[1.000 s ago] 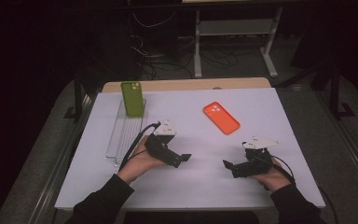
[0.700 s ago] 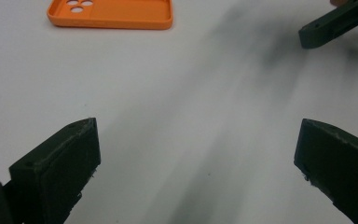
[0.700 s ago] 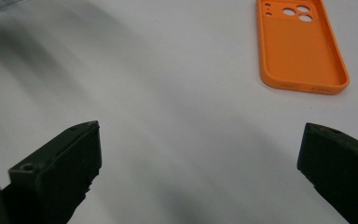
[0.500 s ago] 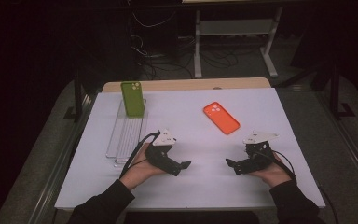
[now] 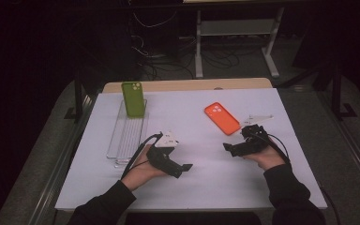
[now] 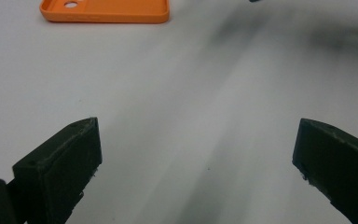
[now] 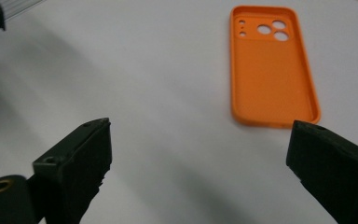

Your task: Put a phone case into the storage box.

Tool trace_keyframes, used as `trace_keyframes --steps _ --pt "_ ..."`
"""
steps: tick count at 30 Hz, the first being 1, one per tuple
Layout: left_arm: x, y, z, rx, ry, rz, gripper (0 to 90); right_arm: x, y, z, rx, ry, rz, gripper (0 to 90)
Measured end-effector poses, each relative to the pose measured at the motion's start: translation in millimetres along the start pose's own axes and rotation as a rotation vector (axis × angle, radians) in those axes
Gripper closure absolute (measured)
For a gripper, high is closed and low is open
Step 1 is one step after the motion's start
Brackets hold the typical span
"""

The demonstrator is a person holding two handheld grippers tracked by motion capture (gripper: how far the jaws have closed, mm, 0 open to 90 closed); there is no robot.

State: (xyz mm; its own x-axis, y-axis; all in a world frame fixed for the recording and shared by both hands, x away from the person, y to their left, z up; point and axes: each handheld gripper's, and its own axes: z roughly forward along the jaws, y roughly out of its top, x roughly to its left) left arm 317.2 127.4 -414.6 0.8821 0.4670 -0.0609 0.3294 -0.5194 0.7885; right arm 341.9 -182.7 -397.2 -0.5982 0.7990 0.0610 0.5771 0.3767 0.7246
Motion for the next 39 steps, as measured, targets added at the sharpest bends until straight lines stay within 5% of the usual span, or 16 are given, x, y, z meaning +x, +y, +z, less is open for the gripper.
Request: trace_keyframes --steps 9,22,39 --pt "0.0 -0.4 0.4 -0.011 0.001 -0.006 0.6 -17.3 23.7 16.0 0.042 -0.033 0.026 9.2" --pt "0.4 -0.2 0.0 -0.006 -0.001 -0.007 0.6 -42.2 53.9 48.8 0.17 -0.037 0.041 8.1" --pt "0.8 -0.4 0.8 -0.01 -0.005 -0.014 0.6 -64.4 59.8 89.4 0.294 -0.03 0.061 7.3"
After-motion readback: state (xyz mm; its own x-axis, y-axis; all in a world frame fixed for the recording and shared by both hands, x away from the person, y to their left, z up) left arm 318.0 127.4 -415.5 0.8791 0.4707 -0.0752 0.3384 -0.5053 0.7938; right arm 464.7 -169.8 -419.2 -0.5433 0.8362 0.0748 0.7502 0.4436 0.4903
